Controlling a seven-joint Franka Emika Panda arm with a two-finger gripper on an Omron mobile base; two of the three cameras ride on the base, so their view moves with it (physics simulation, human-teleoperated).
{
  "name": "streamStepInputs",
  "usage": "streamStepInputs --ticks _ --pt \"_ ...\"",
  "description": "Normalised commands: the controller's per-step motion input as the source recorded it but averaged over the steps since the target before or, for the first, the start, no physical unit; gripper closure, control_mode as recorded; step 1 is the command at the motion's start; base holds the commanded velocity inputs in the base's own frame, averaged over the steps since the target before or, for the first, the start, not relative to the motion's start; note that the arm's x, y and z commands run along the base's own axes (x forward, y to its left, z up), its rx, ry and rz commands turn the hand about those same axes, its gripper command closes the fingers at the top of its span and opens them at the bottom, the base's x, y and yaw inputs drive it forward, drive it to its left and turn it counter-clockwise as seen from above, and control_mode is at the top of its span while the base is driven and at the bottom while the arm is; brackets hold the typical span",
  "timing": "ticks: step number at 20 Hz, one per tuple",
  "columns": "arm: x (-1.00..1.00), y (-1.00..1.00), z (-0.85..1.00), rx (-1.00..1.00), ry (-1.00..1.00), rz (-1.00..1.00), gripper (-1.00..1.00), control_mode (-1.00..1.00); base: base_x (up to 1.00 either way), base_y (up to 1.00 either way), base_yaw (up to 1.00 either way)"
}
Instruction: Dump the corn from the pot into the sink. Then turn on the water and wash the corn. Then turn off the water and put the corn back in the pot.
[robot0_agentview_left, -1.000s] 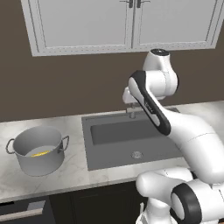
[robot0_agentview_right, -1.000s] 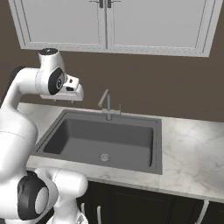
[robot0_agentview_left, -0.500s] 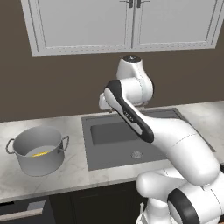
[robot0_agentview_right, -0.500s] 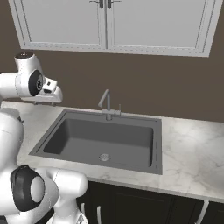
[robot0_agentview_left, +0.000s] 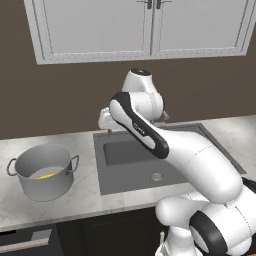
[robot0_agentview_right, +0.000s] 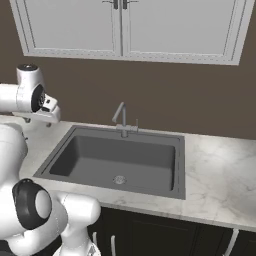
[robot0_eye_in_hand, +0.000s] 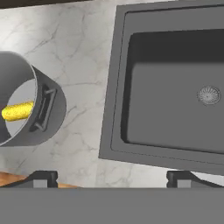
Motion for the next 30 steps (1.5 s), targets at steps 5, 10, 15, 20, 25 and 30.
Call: streamStepInputs --ticks 5,10,15,20,25,30 --pt "0.02 0.47 -0.24 0.13 0.15 0.01 -1.0 -1.0 0.0 0.0 0.0" --pt "0.0 0.52 -0.14 0.04 0.1 0.01 -1.0 -1.0 0.0 0.0 0.0" --pt "0.0 0.58 -0.21 0.0 0.1 0.02 -1.0 -1.0 0.0 0.0 0.0" --pt "0.0 0.52 -0.27 0.0 0.11 0.0 -1.0 -1.0 0.0 0.0 0.0" --pt "0.08 0.39 -0.46 0.0 0.12 0.0 -1.0 -1.0 0.0 0.0 0.0" --pt "0.26 0.08 -0.49 0.0 0.08 0.0 -1.0 -1.0 0.0 0.0 0.0"
